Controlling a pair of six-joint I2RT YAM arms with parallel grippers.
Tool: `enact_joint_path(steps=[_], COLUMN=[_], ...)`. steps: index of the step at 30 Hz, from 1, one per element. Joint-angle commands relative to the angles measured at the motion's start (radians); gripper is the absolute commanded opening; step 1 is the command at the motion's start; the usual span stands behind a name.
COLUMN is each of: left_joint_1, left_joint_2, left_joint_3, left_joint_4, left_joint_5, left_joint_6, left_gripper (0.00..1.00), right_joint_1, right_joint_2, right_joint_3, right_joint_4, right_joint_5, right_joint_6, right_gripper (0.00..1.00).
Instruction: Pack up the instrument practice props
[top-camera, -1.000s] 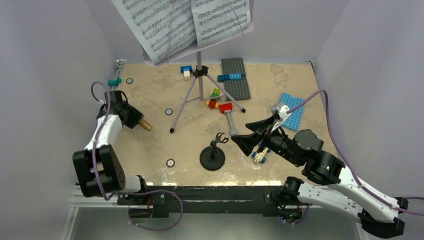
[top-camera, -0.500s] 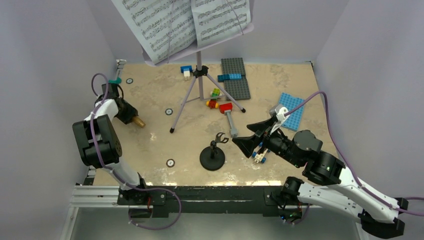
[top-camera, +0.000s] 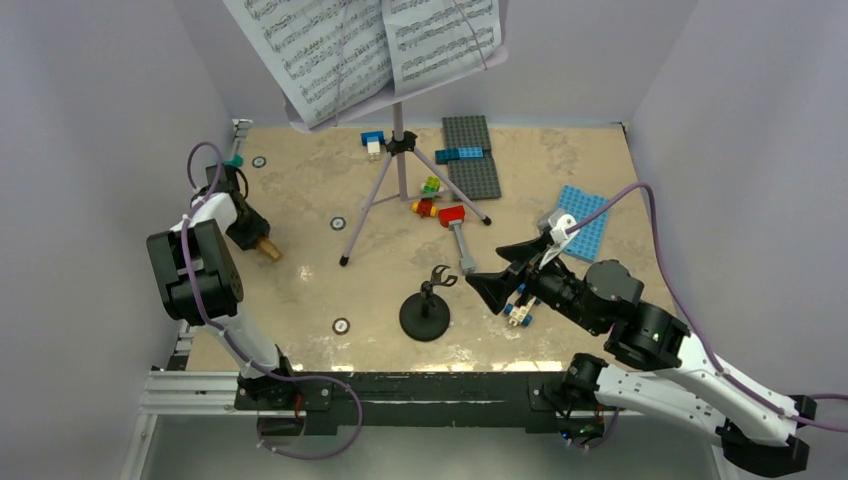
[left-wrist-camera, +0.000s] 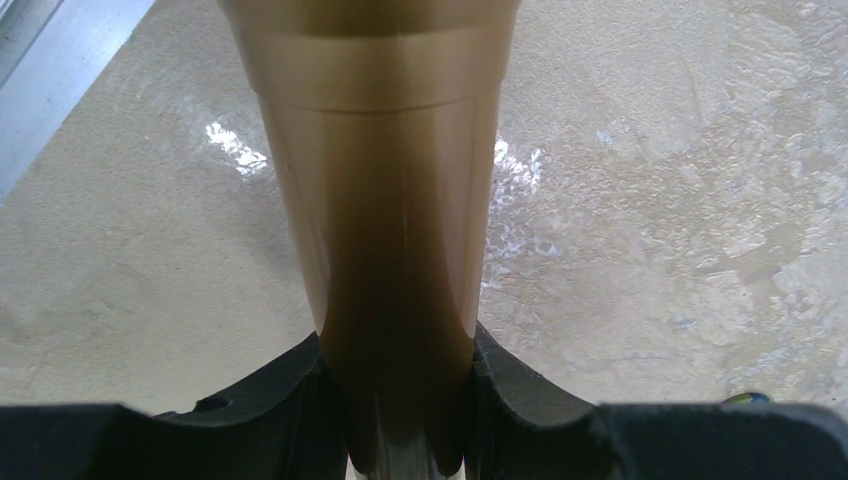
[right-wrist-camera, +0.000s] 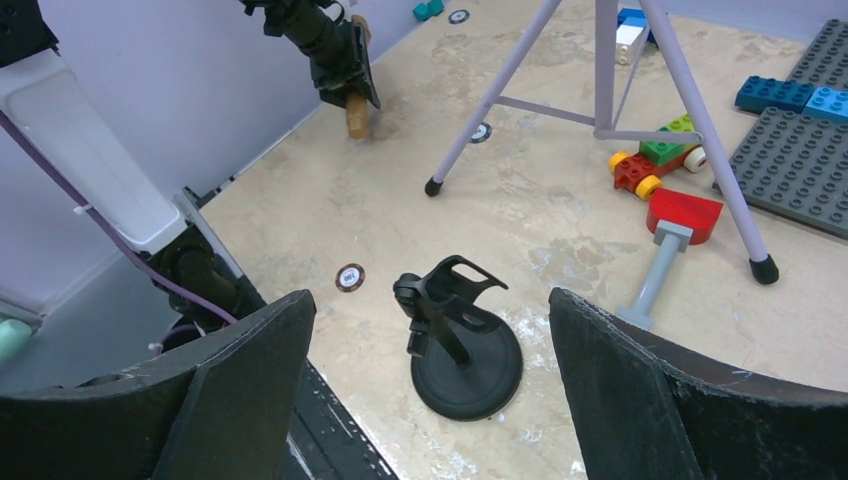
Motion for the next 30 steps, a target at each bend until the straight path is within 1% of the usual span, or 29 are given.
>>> enact_joint_path(steps=[1,8,15,24,30], left_joint_1=[0.008,0.008,0.008,0.008,0.008], left_joint_2=[-0.003,0.006,0.014,0.007,-0.07], left_joint_3=[-0.009,0.003,0.016,0.012,0.008], left_joint_4=[0.009,-0.006,-0.022,-0.022,-0.019], left_joint_5=[-0.039,-0.038,-0.029,-0.022,0.021], left_joint_6=[0.047,0.056,0.055,0.055,0.044], left_gripper=[0.4,0.43,0.51,0.52,0.53], right_joint_1=[-0.003,-0.004,-0.003,-0.003,-0.004], right_joint_2=[0.005,-0.024,-0.054,-0.065,-0.055], right_joint_3=[0.022,0.023,0.022,0.012,0.016], right_joint_4=[0.023,-0.003,-0.026,-0.034,-0.035], right_joint_5=[0.024,0.069,0.1,0.108,0.095], right_joint_6=[-0.026,-0.053,-0.068,-0.067,-0.064], right_gripper=[0.92,0.92,0.92,0.92,0.92])
